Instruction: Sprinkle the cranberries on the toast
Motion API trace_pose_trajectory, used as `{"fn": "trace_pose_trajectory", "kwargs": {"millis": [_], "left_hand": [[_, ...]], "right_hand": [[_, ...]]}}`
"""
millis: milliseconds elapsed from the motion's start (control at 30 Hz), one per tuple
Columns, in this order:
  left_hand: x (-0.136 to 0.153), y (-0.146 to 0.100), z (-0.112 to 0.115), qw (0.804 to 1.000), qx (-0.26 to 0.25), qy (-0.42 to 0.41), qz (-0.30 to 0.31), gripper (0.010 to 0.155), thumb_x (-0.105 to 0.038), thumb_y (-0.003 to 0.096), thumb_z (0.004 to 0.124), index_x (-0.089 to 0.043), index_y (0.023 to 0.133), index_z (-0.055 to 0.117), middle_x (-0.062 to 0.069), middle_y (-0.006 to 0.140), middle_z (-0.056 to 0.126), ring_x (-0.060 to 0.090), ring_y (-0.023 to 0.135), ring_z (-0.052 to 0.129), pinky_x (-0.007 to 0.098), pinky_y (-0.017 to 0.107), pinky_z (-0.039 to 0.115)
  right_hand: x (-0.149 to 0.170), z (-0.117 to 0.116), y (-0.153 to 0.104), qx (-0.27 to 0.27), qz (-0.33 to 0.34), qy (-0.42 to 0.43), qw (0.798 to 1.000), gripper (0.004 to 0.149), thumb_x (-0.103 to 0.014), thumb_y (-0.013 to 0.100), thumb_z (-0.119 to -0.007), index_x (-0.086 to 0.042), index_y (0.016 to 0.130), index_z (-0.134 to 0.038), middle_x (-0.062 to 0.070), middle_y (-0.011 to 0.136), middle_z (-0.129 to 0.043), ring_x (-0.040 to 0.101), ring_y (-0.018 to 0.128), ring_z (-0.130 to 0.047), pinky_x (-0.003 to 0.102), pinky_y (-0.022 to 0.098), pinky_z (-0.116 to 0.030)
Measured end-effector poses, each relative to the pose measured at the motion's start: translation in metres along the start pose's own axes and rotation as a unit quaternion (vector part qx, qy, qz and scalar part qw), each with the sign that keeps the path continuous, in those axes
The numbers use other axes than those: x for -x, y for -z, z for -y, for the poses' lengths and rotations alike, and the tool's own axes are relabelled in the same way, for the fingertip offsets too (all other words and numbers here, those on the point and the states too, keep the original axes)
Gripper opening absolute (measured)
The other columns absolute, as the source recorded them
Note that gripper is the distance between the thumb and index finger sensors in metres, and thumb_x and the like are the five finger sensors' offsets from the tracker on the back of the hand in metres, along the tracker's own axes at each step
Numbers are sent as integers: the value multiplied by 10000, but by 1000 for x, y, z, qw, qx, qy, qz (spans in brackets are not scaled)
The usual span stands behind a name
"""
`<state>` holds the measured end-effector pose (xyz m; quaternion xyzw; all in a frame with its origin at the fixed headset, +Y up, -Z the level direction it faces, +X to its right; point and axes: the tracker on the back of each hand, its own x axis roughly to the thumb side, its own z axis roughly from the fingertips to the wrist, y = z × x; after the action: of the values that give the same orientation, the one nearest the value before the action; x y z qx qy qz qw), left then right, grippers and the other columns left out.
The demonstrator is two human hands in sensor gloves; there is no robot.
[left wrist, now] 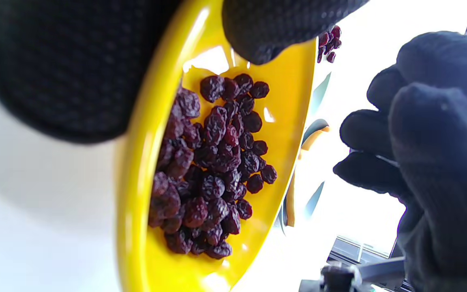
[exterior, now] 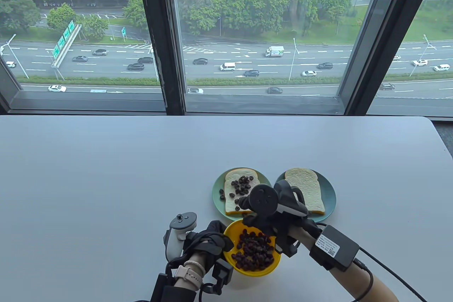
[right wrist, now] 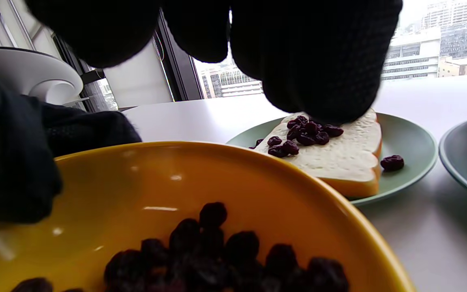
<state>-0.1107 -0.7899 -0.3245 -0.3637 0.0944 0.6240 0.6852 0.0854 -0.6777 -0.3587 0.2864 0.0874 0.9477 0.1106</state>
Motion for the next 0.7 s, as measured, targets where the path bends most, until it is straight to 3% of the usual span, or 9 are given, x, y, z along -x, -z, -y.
{"fn": "trace_pose_trajectory", "kwargs": {"millis": [300, 500, 700], "left_hand": [[-2, -1, 4, 998, -10, -57, 29, 518, -156, 410, 777, -218, 865, 537, 209, 702, 646, 405, 401, 755, 405, 116, 956], [-4, -4, 11, 998, -28, -47, 40, 518, -132, 392, 789, -215, 845, 551, 218, 693, 636, 421, 397, 739, 433, 115, 953], [-6, -4, 15, 997, -19, -49, 51, 518, -134, 392, 786, -217, 841, 543, 215, 693, 627, 419, 398, 733, 431, 120, 955]], "right_hand": [[-13, -35, -29, -119, 55, -89, 987, 776, -548, 341, -733, -322, 994, -378, 162, 1015, -431, 405, 870, -634, 367, 588, -756], [-19, -48, -28, -109, 55, -133, 984, 751, -481, 349, -747, -366, 981, -358, 129, 1030, -379, 393, 891, -560, 400, 602, -711], [-37, -56, -28, -30, 56, -259, 964, 671, -383, 324, -753, -359, 929, -463, 98, 972, -492, 316, 816, -698, 335, 517, -816]]}}
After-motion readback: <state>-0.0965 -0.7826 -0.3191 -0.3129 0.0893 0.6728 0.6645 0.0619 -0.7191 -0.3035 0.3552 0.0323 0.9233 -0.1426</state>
